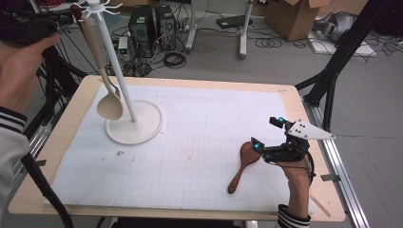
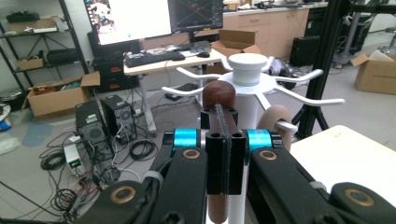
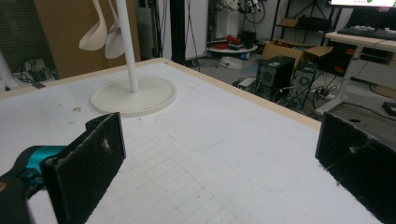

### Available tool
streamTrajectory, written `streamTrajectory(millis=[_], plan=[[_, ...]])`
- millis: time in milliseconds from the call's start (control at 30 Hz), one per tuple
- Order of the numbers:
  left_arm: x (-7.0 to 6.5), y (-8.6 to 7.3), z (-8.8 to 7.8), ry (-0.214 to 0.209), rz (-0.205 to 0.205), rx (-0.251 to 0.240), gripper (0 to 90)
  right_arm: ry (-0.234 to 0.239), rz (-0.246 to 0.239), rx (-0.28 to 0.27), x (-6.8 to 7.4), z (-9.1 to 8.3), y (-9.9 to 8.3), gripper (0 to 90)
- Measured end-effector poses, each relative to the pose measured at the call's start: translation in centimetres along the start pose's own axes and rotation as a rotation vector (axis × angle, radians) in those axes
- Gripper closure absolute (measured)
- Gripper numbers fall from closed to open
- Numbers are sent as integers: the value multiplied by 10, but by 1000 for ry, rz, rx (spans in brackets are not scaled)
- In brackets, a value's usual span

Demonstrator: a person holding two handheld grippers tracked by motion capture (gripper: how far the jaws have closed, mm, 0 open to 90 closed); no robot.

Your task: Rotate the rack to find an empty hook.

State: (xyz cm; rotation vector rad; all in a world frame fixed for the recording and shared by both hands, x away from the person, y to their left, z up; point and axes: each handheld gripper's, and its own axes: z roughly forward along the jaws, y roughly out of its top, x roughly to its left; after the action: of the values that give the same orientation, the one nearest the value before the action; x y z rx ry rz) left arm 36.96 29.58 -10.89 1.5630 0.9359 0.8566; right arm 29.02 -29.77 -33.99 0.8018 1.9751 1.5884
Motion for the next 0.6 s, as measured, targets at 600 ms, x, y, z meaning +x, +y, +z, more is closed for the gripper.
streamTrajectory(millis=[600], plan=[[11,0,9,3,5,18,898,-1,-5,7,2,4,1,4]])
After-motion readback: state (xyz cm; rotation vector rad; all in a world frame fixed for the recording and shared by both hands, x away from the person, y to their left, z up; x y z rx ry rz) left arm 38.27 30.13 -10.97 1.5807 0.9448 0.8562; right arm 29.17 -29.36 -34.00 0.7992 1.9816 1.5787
